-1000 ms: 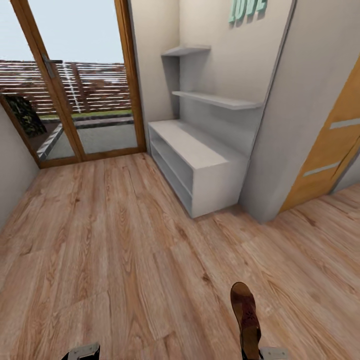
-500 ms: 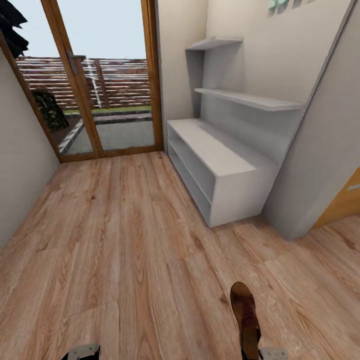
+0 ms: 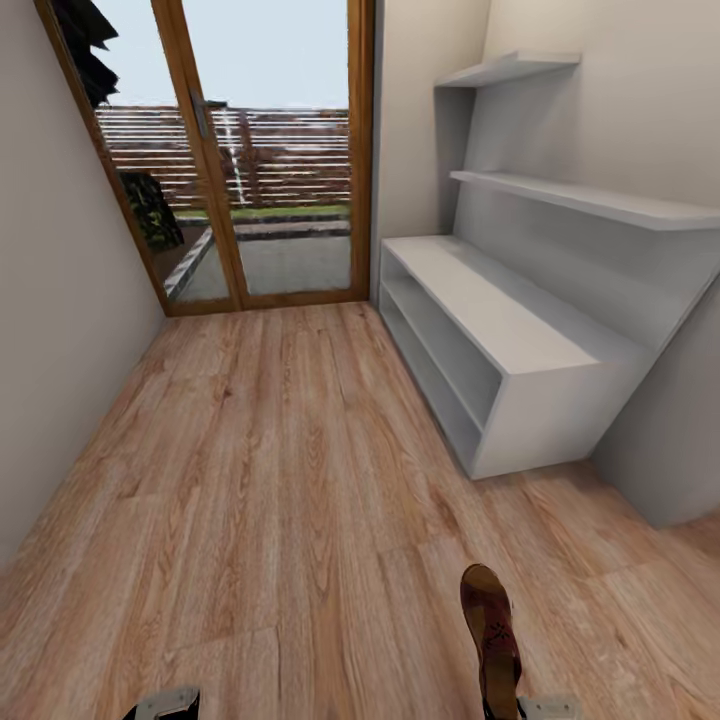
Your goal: Pick up the two gym shoes and the two sandals from the corridor floor and place them onto the hallstand (shoe rack) in the corridor, making sure they are on the rack and not on the floor. Arrange them so the two gym shoes are next to each other and the two sandals are next to each other.
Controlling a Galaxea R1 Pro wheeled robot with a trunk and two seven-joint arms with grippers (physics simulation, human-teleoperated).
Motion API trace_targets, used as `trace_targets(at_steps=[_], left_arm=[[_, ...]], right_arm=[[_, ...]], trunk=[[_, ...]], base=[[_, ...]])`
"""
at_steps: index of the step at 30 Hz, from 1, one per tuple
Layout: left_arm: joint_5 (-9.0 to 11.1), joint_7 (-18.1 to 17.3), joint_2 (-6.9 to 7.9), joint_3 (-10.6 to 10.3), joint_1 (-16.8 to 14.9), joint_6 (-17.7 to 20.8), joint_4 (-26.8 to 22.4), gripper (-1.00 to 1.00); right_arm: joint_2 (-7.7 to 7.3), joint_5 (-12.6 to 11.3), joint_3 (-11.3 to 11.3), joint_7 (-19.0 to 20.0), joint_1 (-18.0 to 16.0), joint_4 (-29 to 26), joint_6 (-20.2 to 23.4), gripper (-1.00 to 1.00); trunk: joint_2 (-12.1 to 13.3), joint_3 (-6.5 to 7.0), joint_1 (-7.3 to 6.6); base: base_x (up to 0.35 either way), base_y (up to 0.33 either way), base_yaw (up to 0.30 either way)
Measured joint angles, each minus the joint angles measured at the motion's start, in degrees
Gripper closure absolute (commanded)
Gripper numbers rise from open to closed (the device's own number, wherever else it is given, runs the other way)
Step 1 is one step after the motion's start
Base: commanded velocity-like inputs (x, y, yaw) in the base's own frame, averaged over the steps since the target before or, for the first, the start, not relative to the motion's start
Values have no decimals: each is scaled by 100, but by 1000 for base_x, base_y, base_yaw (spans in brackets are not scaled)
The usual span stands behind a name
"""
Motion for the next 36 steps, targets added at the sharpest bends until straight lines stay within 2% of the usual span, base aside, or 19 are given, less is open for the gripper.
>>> trace_targets(at_steps=[8,19,25,36], left_arm=[[-24,-2,-8,0,0,1,1,-100],[-117,-3,-1,8,-1,-5,1,-100],[-122,-2,-1,8,-2,-7,2,-100],[-123,-1,-1,8,-2,-6,7,-100]], right_arm=[[0,0,-1,0,-1,-1,-1,100],[-1,0,-4,0,-2,-1,-2,100],[-4,0,-3,9,-1,-3,-1,100],[-26,72,9,23,1,-2,-1,100]], trunk=[[0,-49,0],[0,-112,0],[0,-121,0],[0,-122,-1]], base=[[326,31,217],[296,-146,206],[294,-153,37],[336,-13,2]])
